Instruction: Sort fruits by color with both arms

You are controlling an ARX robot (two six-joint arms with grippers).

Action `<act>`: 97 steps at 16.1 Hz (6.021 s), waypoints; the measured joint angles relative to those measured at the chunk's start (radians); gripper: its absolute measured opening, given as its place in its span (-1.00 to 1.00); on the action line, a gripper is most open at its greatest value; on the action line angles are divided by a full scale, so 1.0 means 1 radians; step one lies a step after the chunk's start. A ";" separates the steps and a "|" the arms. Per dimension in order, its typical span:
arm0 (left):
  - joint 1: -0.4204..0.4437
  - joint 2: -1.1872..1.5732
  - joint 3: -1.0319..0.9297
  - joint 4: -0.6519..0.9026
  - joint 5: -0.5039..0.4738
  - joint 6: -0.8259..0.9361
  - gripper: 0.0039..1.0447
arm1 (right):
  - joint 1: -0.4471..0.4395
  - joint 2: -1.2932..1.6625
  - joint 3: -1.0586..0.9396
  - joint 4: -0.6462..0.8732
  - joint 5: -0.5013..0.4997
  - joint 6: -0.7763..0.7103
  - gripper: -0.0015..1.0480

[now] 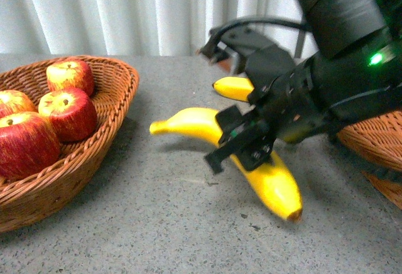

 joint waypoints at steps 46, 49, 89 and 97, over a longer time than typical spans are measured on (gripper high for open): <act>0.000 0.000 0.000 0.000 0.000 0.000 0.88 | -0.238 0.457 0.665 -0.125 -0.145 -0.040 -0.35; 0.000 0.000 0.000 0.000 0.000 0.000 0.88 | -0.390 0.157 0.482 0.101 -0.349 0.165 -0.35; 0.000 0.000 0.000 0.000 0.000 0.000 0.88 | -0.448 -1.809 -1.075 0.030 0.148 0.208 -0.97; 0.000 0.000 0.000 0.000 0.000 0.000 0.88 | -0.448 -1.809 -1.075 0.040 0.148 0.208 0.37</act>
